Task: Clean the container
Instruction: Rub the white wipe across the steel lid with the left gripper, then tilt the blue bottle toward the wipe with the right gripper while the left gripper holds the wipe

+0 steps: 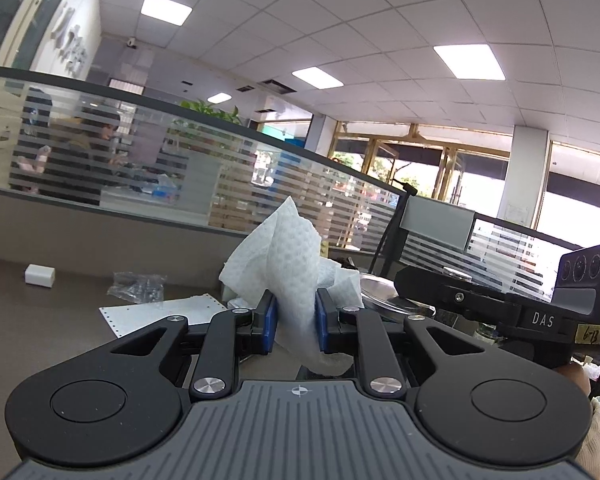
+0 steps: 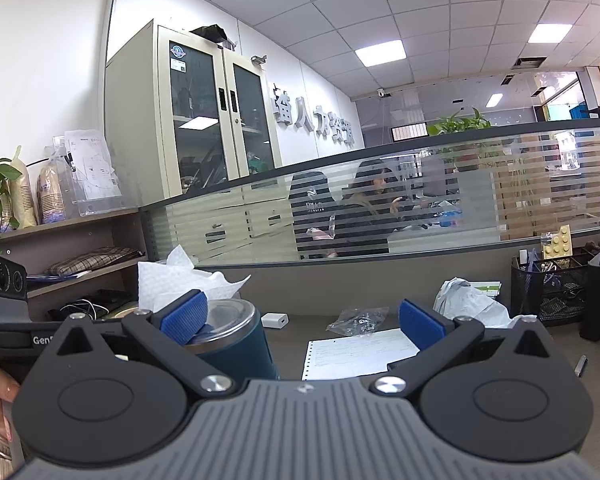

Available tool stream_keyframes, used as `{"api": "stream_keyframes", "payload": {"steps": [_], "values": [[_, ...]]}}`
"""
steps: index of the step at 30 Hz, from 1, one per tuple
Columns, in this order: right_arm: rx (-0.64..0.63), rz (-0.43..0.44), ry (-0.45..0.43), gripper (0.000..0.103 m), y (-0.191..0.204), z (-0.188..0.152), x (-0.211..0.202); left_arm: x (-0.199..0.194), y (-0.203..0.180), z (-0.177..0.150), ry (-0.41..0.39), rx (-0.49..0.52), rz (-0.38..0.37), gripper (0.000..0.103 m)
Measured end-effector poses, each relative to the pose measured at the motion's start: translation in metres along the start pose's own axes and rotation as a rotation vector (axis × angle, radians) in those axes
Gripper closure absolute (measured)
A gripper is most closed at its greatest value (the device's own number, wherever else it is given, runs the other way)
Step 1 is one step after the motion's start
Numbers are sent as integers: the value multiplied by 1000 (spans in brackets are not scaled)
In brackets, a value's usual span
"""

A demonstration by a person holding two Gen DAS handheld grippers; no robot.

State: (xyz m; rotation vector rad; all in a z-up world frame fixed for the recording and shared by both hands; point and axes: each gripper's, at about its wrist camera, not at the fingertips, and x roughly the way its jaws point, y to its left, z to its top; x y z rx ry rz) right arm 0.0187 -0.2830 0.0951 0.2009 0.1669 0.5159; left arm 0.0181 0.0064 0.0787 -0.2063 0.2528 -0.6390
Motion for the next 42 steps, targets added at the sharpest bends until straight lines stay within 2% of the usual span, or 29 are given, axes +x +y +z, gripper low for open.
{"api": "stream_keyframes", "payload": {"steps": [9,24,42], "values": [[-2,-4,-4,0,1,-1,1,4,-2,-8,7,-22,9,79],[-12,-10,-9,0,3,-2,1,2,4,-17,-7,-73,-27,79],[-17,-13,-11,0,-1,0,4,23,16,-32,52,-123,-21,79]]}}
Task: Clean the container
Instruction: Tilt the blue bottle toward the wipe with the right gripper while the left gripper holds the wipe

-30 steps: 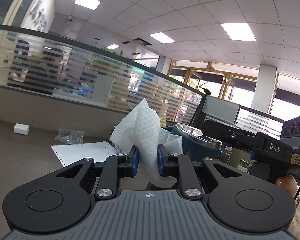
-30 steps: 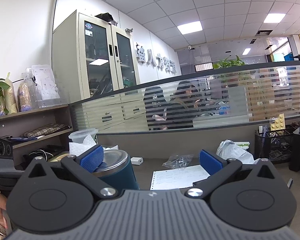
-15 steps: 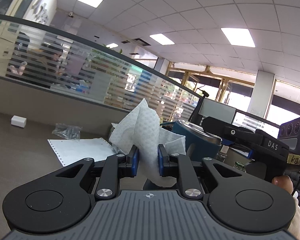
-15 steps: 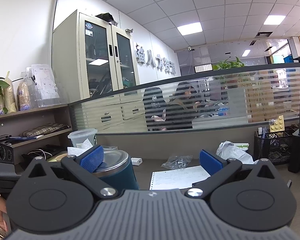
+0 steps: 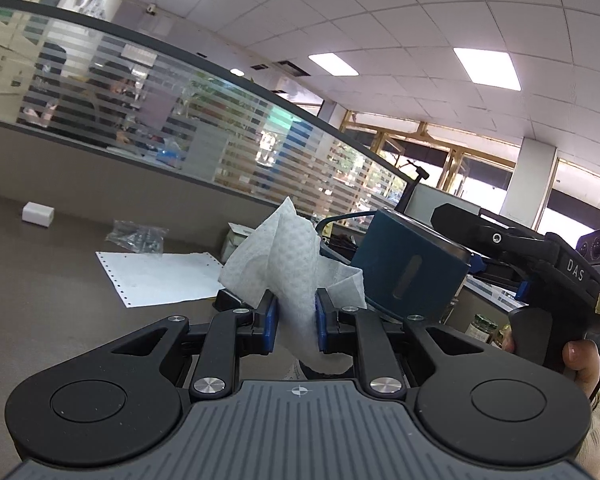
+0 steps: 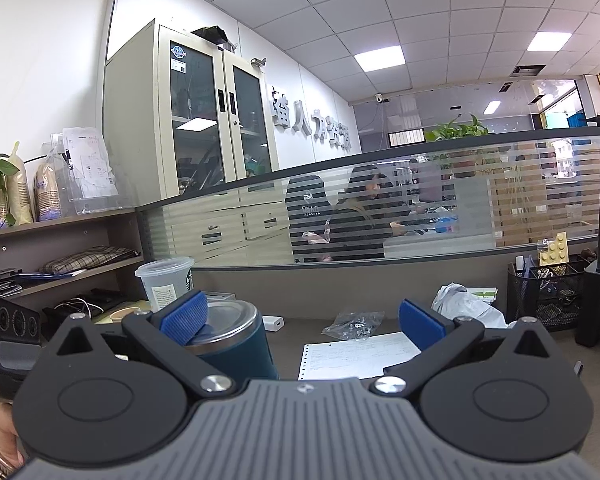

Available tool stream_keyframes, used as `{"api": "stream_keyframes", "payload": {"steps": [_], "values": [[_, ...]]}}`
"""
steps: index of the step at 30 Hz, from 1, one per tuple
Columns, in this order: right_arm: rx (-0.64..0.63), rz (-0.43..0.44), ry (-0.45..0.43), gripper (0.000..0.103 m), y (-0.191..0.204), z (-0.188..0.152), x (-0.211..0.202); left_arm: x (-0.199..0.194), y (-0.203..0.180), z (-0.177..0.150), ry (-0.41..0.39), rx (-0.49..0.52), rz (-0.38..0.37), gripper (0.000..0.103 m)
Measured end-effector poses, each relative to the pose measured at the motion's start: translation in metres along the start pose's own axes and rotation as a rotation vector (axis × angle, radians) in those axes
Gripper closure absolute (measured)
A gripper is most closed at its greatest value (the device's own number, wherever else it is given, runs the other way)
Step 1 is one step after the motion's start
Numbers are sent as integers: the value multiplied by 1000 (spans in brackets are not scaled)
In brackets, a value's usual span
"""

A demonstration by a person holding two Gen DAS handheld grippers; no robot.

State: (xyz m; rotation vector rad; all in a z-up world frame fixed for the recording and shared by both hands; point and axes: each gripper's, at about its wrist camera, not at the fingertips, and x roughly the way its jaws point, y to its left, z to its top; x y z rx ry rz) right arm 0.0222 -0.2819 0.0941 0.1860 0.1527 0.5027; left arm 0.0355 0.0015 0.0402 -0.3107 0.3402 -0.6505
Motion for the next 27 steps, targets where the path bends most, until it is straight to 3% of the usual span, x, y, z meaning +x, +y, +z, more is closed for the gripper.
{"api": "stream_keyframes", "payload": {"steps": [11,27], "values": [[-5,-1,-1,0,1,-1,-2,15,9,9,-21,-49,-86,83],[-2,7,-4,0,4,-1,-4,21,17,-9,30,-83,-67,85]]}}
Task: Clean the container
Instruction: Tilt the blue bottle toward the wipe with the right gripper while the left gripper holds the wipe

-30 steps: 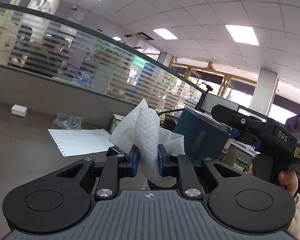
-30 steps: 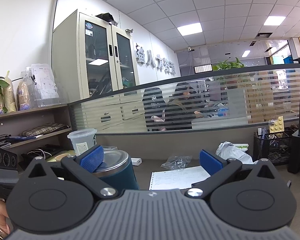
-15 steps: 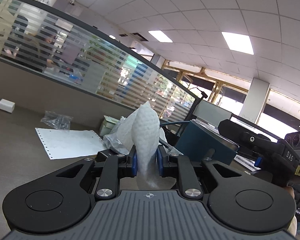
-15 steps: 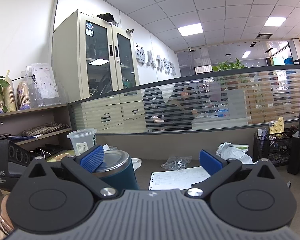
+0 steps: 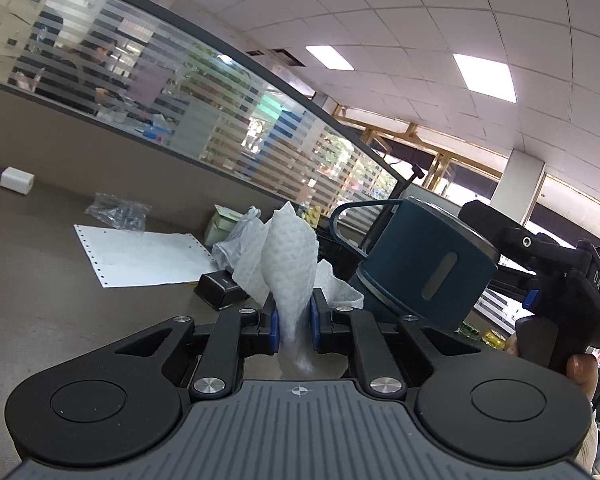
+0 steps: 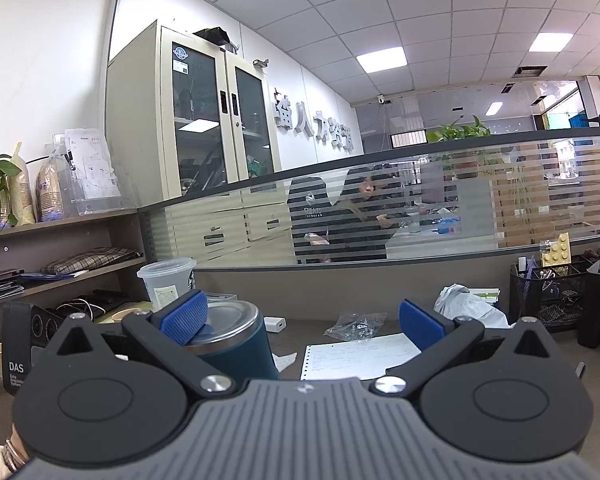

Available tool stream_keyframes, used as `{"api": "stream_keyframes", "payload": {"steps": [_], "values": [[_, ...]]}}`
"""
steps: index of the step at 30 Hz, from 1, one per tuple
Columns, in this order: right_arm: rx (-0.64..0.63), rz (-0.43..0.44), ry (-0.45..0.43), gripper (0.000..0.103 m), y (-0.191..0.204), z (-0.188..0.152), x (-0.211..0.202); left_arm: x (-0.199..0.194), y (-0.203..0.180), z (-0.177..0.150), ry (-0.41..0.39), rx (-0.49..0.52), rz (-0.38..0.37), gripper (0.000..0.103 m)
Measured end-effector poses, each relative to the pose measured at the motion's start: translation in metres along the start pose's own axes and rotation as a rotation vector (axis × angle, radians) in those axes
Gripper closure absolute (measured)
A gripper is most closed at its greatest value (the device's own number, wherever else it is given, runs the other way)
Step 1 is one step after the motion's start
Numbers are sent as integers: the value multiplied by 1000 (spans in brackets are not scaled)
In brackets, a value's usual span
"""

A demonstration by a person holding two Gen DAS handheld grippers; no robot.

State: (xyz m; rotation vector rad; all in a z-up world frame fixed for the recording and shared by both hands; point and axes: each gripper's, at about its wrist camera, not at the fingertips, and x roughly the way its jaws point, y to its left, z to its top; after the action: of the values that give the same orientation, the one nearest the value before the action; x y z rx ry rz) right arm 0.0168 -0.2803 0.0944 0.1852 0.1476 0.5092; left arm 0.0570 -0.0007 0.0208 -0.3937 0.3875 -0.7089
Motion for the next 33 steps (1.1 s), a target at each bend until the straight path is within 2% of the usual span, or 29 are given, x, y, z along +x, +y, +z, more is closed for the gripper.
{"api": "stream_keyframes", "payload": {"steps": [33], "values": [[4,1,-10,0,0,-1,1,4,8,-24,40,-26,64,86]]}}
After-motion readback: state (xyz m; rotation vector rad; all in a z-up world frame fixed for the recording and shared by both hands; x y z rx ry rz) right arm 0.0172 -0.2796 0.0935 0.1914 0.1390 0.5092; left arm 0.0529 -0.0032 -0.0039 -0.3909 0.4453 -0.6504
